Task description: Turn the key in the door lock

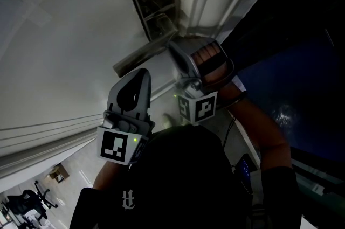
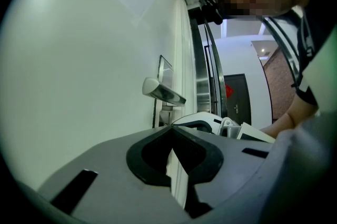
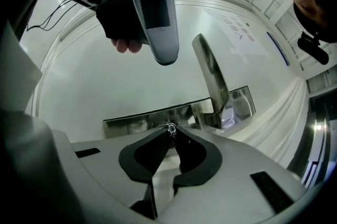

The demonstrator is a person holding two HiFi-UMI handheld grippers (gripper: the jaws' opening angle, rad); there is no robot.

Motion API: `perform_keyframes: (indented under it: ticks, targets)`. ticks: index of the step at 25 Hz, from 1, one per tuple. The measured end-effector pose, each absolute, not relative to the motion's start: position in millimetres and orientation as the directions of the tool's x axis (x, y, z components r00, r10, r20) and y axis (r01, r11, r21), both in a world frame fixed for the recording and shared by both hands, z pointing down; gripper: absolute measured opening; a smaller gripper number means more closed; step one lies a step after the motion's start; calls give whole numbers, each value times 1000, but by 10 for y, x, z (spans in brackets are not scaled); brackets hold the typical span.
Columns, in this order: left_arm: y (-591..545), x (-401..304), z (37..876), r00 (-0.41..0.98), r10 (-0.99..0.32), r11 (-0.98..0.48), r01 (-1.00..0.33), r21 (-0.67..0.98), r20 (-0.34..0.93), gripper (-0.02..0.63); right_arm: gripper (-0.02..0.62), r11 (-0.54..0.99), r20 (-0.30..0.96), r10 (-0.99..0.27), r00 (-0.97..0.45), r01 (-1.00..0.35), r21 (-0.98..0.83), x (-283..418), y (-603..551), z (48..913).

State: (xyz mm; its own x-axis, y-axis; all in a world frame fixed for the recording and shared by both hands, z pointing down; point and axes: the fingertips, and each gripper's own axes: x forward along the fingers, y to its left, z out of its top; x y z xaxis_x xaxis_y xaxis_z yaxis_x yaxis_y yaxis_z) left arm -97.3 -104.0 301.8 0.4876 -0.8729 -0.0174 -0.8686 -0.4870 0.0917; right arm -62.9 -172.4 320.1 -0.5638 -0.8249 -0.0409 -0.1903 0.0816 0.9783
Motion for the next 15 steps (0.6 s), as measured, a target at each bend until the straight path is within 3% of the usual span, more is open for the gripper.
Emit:
perform_keyframes:
  ticks: [9,15]
  targets:
    - [-1049,-958,3020,484,-875,-484,-870,91,-17,6,37,257,-6,-826,-564,-386,886,-608,-1742,3178]
    - [-1058,-956,3026,481,-877,-479,-873,90,-11,6,20,522,48,-790,-612,-628,578,-569,-1768,3165]
